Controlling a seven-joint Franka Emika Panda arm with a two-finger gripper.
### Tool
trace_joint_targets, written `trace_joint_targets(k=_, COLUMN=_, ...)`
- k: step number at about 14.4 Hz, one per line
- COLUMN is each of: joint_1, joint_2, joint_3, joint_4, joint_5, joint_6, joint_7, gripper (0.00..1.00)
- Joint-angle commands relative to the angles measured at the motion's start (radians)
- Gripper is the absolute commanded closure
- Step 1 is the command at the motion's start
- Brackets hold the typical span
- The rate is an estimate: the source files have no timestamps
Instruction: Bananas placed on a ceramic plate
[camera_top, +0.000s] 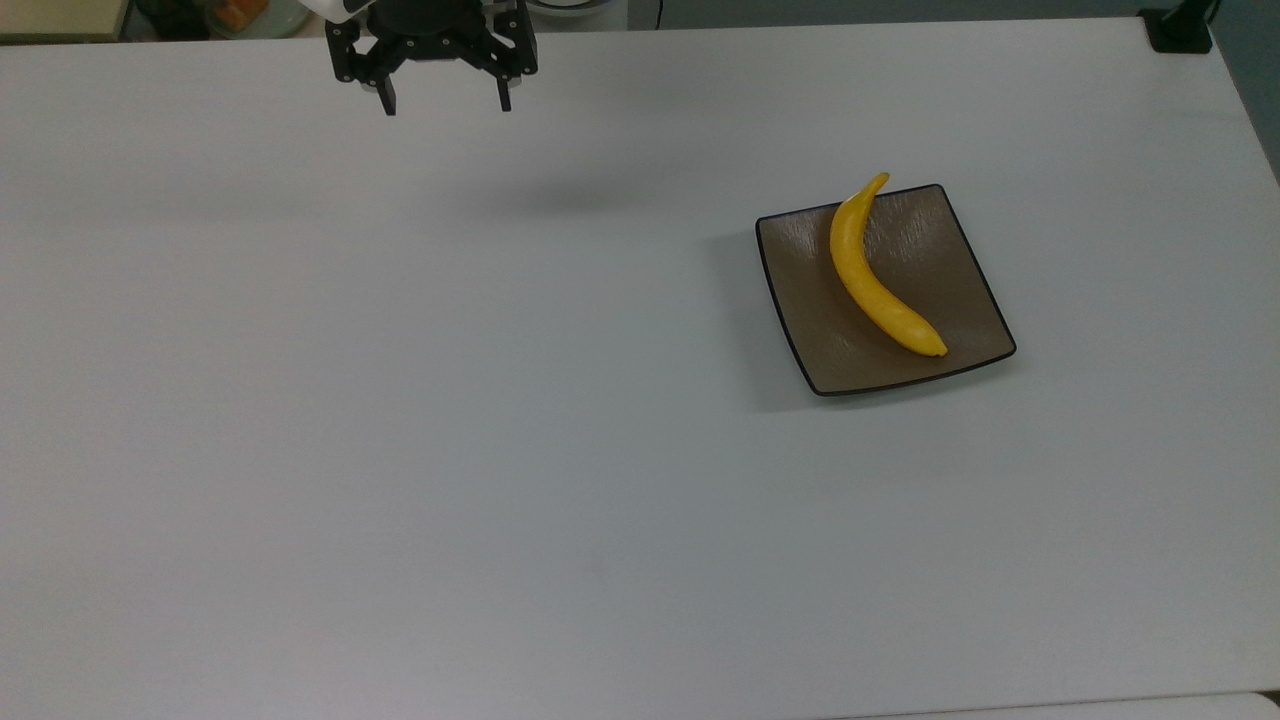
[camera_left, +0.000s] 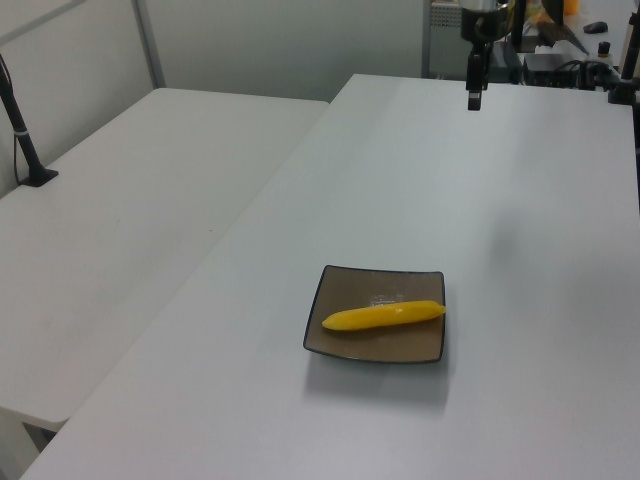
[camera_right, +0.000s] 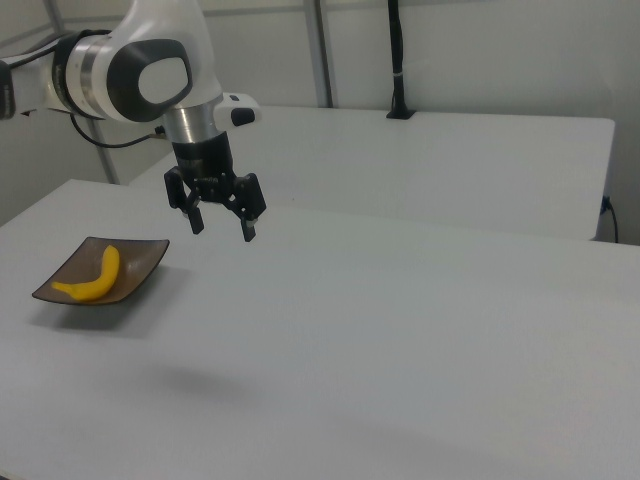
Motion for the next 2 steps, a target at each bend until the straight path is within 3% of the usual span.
trace_joint_targets(k=1, joint_1=0.000, joint_2=-0.056, joint_3=-0.003, joint_4=-0.053, joint_5=-0.013, joint_6=0.039, joint_7=-0.012, gripper=0.00)
trace_joint_targets(k=2, joint_1=0.000, joint_2=-0.057, joint_3=-0.003, joint_4=-0.053, joint_5=-0.013, joint_6=0.042, joint_7=-0.012, gripper=0.00)
